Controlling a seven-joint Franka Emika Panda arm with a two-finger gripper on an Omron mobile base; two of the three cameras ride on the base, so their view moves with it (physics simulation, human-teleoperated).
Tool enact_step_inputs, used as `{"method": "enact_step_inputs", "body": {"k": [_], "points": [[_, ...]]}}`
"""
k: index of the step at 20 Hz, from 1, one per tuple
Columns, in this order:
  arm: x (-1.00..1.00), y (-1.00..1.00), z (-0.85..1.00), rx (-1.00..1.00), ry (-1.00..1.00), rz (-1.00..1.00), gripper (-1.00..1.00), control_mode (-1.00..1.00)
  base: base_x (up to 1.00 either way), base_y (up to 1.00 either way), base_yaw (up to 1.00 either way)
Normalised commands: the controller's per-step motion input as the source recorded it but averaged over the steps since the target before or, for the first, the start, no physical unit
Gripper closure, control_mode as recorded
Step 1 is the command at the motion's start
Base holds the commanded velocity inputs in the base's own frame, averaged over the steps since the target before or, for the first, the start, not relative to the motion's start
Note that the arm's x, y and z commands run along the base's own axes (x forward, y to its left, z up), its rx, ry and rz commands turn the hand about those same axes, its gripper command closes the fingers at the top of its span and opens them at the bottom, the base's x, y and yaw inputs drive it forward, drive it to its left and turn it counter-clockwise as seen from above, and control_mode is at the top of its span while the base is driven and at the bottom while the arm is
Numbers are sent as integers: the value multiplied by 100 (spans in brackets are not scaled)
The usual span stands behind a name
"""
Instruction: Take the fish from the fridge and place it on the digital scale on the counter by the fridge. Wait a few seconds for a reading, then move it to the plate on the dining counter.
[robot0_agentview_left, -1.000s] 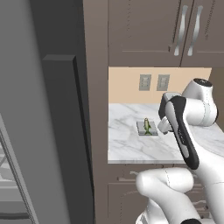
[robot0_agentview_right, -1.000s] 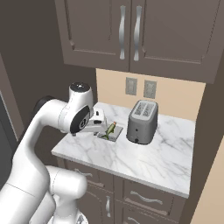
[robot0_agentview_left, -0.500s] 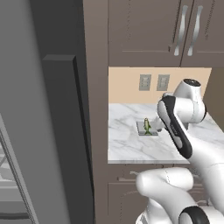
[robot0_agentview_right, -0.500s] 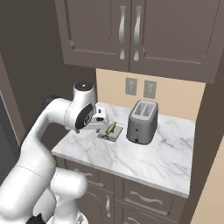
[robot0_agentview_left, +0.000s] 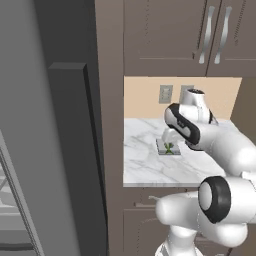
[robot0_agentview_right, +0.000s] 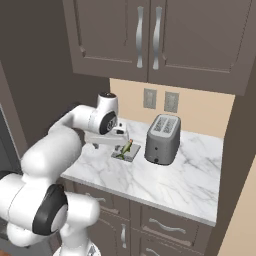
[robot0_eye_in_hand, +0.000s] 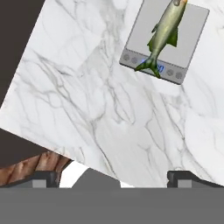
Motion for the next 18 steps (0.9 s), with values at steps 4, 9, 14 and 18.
{"method": "enact_step_inputs", "body": {"k": [4, 9, 14, 18], "points": [[11, -23, -54, 2, -12, -10, -100, -100, 0, 0, 0], [12, -5, -20, 0, -10, -9, -100, -100, 0, 0, 0], [13, 0, -5, 0, -10, -9, -100, -100, 0, 0, 0], [71, 0, -6, 0, -1, -12, -100, -100, 0, 0, 0]]}}
